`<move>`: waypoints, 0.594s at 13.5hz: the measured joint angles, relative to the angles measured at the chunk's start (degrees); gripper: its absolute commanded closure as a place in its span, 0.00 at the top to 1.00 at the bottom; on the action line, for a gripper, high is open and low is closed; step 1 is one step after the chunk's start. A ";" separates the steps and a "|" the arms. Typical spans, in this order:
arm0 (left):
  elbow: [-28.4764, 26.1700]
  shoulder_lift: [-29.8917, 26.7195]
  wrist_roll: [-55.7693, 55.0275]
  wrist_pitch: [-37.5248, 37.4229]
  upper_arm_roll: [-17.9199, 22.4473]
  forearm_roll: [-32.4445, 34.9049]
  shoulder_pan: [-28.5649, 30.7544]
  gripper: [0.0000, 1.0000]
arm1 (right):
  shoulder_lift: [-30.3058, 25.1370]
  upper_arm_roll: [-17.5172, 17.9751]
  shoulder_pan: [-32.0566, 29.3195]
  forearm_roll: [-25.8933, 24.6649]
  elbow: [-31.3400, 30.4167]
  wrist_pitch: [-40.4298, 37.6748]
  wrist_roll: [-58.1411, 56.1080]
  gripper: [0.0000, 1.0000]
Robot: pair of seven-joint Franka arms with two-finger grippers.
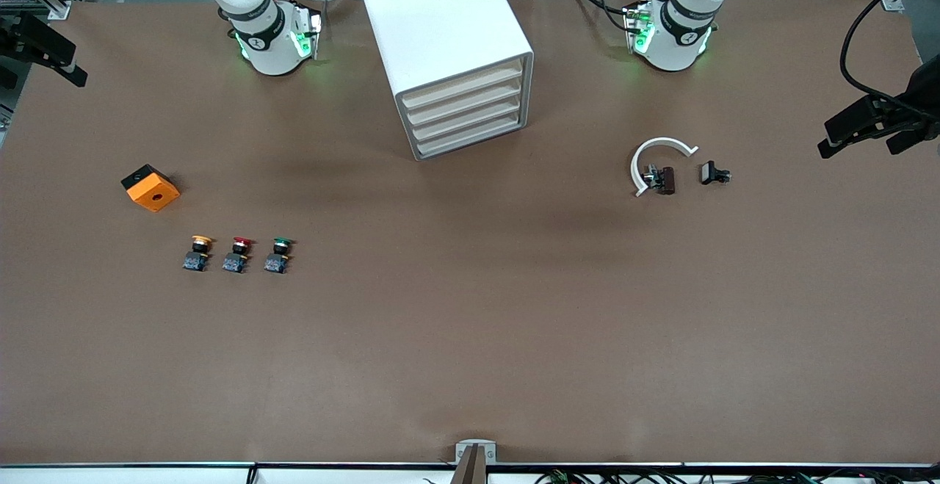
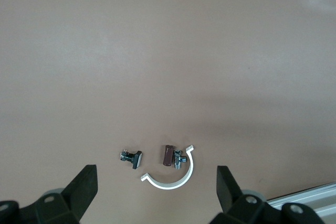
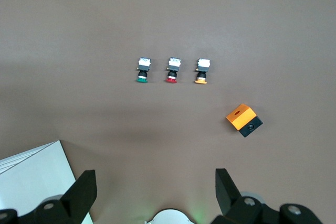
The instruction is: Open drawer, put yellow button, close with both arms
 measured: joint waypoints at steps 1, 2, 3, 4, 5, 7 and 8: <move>0.00 0.00 0.08 0.00 0.00 0.00 0.00 1.00 | 0.00 0.00 0.00 0.00 0.00 0.00 0.00 1.00; 0.00 0.00 0.27 0.00 0.00 0.00 0.00 1.00 | 0.00 0.00 0.00 0.00 0.00 0.00 0.00 1.00; 0.00 0.00 0.33 0.00 0.00 0.00 0.01 1.00 | 0.00 0.00 0.00 0.00 0.00 0.00 0.00 1.00; -0.01 0.02 0.33 0.00 0.03 0.00 0.04 1.00 | 0.00 0.00 0.00 0.00 0.00 0.00 0.00 1.00; -0.08 0.12 0.18 0.00 0.09 0.00 0.19 1.00 | 0.00 0.00 0.00 0.00 0.00 0.00 0.00 1.00; -0.37 1.07 -0.97 0.00 0.21 0.00 1.16 1.00 | 0.02 -0.06 -0.04 0.00 0.00 0.00 0.00 1.00; -0.52 2.03 -1.59 0.07 0.22 0.00 1.70 1.00 | 0.07 -0.14 -0.11 -0.01 -0.02 -0.02 0.01 1.00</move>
